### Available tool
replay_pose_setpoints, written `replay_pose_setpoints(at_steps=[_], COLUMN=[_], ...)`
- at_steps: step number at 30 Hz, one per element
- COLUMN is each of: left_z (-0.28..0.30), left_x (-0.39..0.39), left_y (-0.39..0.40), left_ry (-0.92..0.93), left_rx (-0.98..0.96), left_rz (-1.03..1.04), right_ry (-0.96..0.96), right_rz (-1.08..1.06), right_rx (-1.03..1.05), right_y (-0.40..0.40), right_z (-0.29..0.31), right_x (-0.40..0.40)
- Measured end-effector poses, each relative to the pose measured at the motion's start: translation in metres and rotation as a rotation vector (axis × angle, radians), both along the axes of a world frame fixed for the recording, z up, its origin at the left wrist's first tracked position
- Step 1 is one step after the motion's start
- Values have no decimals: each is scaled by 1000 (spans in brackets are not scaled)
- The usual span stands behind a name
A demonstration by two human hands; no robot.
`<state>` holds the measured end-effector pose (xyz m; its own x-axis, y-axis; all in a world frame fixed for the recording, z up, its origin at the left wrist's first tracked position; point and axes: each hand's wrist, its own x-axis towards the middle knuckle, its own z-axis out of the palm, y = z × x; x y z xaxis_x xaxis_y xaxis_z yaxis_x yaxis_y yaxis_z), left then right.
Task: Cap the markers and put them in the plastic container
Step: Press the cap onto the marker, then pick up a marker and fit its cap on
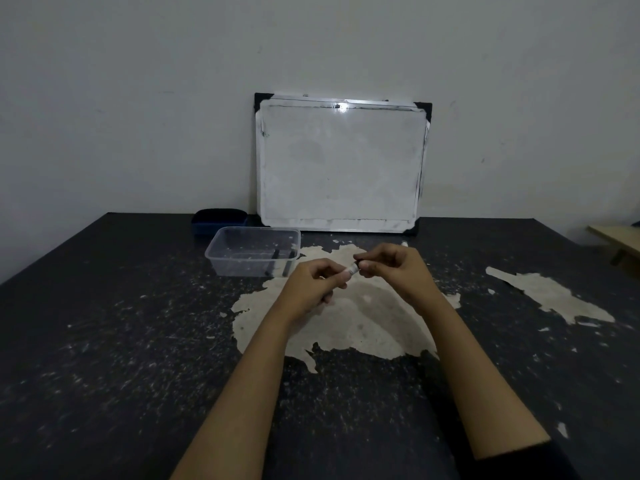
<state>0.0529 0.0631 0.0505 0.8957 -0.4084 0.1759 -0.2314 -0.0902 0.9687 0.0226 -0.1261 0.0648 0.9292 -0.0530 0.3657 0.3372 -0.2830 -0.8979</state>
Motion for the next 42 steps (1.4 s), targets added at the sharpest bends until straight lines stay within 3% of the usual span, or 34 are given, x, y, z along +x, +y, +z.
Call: replay_pose_setpoints(at_steps=[5, 8, 13, 15, 22, 27, 36, 38, 42], left_z=[-4, 0, 15, 15, 13, 8, 9, 11, 14], left_x=[-3, -6, -5, -4, -5, -2, -3, -6, -11], left_y=[-15, -21, -17, -17, -18, -14, -19, -22, -32], left_ry=[-266, -325, 157, 251, 377, 321, 308, 378, 418], left_rx=[190, 169, -283, -343, -254, -57, -38, -143, -261], left_rz=[234, 262, -80, -159, -287, -244, -206, -238, -332], right_ry=[40, 64, 91, 84, 23, 26, 55, 91, 313], right_rz=[-38, 5, 168, 179, 124, 43, 22, 36, 175], right_rx=[67, 169, 456, 476, 301, 95, 63, 125, 544], right_y=[0, -4, -1, 0, 0, -3, -6, -7, -9], right_z=[-4, -2, 10, 11, 7, 3, 5, 10, 15], right_x=[-1, -2, -4, -4, -4, -4, -4, -5, -4])
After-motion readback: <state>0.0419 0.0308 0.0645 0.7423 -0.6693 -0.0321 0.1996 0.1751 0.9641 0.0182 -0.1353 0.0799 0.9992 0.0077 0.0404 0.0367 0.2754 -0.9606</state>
